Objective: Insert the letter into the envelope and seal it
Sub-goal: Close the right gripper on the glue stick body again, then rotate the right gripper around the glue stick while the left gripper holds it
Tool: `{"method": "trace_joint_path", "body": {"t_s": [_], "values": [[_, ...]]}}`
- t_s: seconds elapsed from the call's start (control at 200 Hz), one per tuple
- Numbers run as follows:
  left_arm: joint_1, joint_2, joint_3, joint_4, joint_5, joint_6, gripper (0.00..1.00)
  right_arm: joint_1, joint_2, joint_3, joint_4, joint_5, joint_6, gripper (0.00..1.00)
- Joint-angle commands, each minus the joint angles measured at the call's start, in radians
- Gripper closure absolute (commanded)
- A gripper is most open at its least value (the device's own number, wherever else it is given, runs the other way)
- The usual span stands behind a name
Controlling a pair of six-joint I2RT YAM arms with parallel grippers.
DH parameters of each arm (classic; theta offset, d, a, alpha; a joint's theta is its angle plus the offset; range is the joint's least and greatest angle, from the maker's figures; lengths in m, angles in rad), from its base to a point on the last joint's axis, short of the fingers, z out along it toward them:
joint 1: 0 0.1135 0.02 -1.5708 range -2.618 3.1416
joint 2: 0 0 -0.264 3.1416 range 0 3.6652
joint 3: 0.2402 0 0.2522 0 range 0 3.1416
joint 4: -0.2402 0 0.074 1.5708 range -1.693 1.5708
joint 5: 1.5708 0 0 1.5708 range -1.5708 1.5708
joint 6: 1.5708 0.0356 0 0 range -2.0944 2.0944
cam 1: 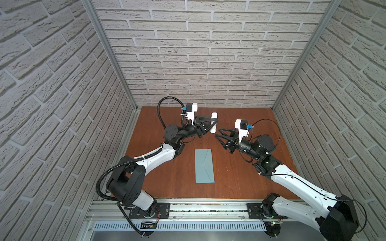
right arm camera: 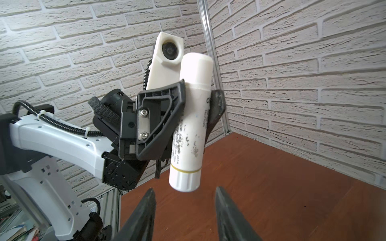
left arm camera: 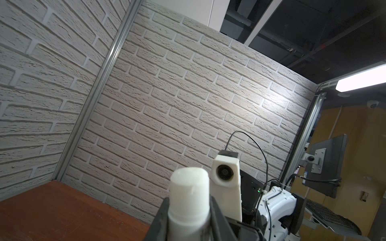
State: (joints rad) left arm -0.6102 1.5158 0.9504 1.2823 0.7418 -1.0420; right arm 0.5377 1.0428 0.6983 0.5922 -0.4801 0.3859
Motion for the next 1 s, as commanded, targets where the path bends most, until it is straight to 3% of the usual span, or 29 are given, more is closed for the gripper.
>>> {"method": "trace_joint_path", "body": {"t_s": [0.0, 0.42, 0.665, 0.835, 0.99], "values": [[-0.008, 0.003, 0.037, 0.120, 0.046, -0.023, 1.00, -0.012, 0.022, -0.016, 0.148, -0.093, 0.044, 0.52], [-0.025, 0.023, 0.056, 0.120, 0.068, -0.026, 1.00, -0.019, 0.126, 0.000, 0.330, -0.175, 0.125, 0.60], [-0.026, 0.025, 0.057, 0.120, 0.071, -0.029, 1.00, -0.022, 0.129, 0.003, 0.334, -0.192, 0.129, 0.72], [-0.030, 0.038, 0.060, 0.120, 0.071, -0.030, 1.00, -0.022, 0.137, 0.017, 0.338, -0.214, 0.138, 0.86], [-0.035, 0.041, 0.048, 0.085, 0.044, 0.010, 1.00, -0.023, 0.153, 0.044, 0.381, -0.249, 0.184, 0.90]]}}
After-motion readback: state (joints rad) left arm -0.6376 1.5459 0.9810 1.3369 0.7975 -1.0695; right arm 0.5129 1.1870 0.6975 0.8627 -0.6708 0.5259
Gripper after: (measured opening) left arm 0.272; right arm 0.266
